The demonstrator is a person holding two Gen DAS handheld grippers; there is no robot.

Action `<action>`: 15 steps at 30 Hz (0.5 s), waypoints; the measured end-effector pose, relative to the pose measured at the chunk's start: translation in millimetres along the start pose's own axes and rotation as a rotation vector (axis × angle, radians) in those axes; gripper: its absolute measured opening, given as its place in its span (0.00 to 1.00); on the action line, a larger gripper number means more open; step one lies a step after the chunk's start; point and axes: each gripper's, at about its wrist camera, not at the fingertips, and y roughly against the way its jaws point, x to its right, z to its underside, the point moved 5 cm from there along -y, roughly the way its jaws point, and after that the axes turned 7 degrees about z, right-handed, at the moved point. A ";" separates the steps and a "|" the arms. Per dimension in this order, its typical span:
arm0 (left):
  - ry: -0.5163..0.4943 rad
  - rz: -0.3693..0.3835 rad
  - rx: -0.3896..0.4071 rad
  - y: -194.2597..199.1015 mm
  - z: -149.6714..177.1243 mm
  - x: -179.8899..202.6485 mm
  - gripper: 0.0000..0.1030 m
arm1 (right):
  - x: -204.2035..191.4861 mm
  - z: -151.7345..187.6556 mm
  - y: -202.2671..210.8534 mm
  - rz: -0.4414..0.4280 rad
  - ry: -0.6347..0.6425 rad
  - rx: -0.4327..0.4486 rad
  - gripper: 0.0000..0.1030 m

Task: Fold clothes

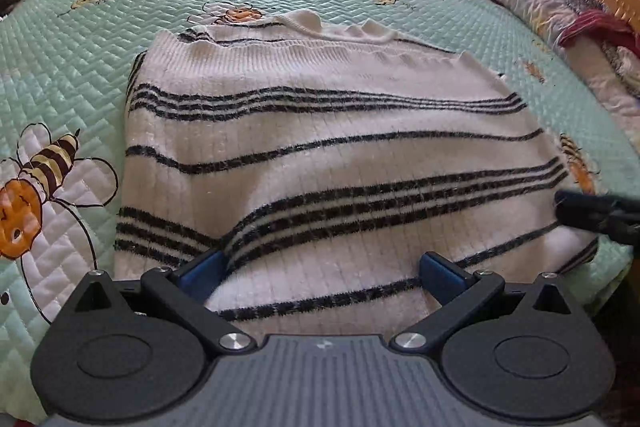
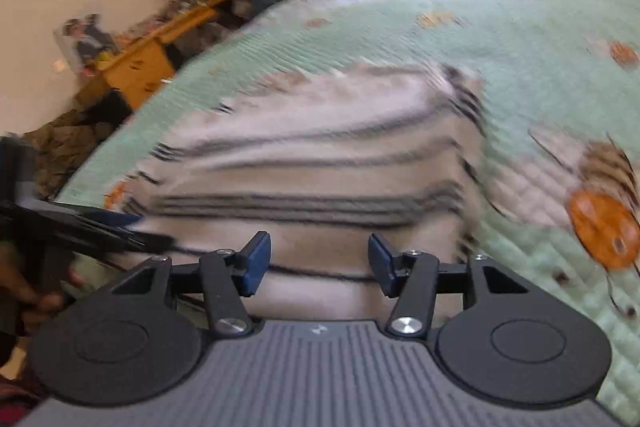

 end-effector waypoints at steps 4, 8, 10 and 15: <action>-0.037 -0.038 -0.011 -1.8 5.8 4.8 0.99 | -25.6 5.0 -8.6 -0.059 0.081 -0.030 0.56; -0.044 -0.039 -0.016 -1.9 5.2 4.0 0.99 | -24.8 28.6 -18.4 -0.033 0.120 -0.064 0.57; -0.047 -0.041 -0.019 -3.6 3.9 5.2 0.99 | -25.0 23.9 -15.6 -0.029 0.105 -0.082 0.57; -0.056 -0.049 -0.022 -4.6 3.9 6.9 0.99 | -41.2 2.4 -2.0 -0.070 0.130 -0.039 0.57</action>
